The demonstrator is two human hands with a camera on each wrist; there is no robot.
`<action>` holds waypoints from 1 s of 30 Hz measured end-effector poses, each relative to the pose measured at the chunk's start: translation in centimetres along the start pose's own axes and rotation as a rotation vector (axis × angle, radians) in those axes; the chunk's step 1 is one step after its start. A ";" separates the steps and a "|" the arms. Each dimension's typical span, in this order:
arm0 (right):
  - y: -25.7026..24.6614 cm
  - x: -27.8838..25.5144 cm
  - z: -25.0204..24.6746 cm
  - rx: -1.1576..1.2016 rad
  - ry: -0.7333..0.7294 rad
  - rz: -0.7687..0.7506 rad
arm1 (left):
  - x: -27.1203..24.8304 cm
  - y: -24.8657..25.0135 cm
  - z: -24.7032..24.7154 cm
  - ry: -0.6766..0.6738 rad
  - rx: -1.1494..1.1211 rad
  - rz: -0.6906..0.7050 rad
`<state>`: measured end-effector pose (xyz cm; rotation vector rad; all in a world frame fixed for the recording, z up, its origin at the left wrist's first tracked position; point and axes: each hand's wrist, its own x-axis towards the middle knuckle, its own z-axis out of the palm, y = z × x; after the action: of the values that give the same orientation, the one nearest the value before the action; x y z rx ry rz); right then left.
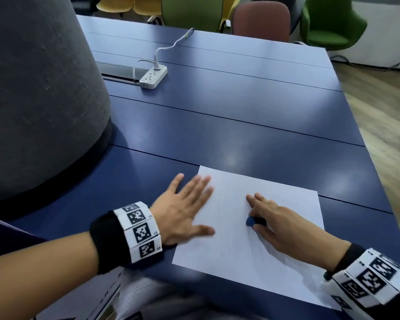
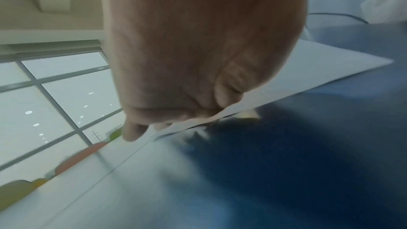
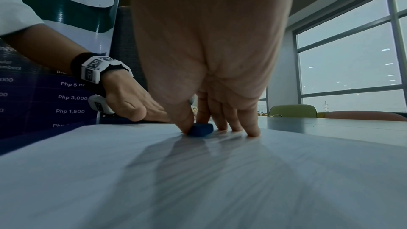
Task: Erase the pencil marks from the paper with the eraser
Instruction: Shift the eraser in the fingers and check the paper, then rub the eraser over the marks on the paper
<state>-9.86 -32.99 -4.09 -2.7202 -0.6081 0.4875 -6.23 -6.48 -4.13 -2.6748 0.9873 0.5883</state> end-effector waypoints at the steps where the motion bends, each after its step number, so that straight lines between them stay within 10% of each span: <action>1: 0.1 0.0 0.0 -0.004 0.001 -0.001 | 0.1 0.9 0.0 -0.007 -0.013 0.068; 8: -0.2 0.0 -0.1 -0.004 -0.003 -0.001 | 1.4 -0.5 -0.3 0.005 -0.027 -0.149; 30: -2.4 10.3 -4.2 0.027 0.188 -0.007 | 3.8 -3.5 -2.6 0.086 -0.179 -0.056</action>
<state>-0.30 -27.14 -2.08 -2.6967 -0.5570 0.2321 -0.55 -6.90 -3.19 -2.8965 0.9178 0.5803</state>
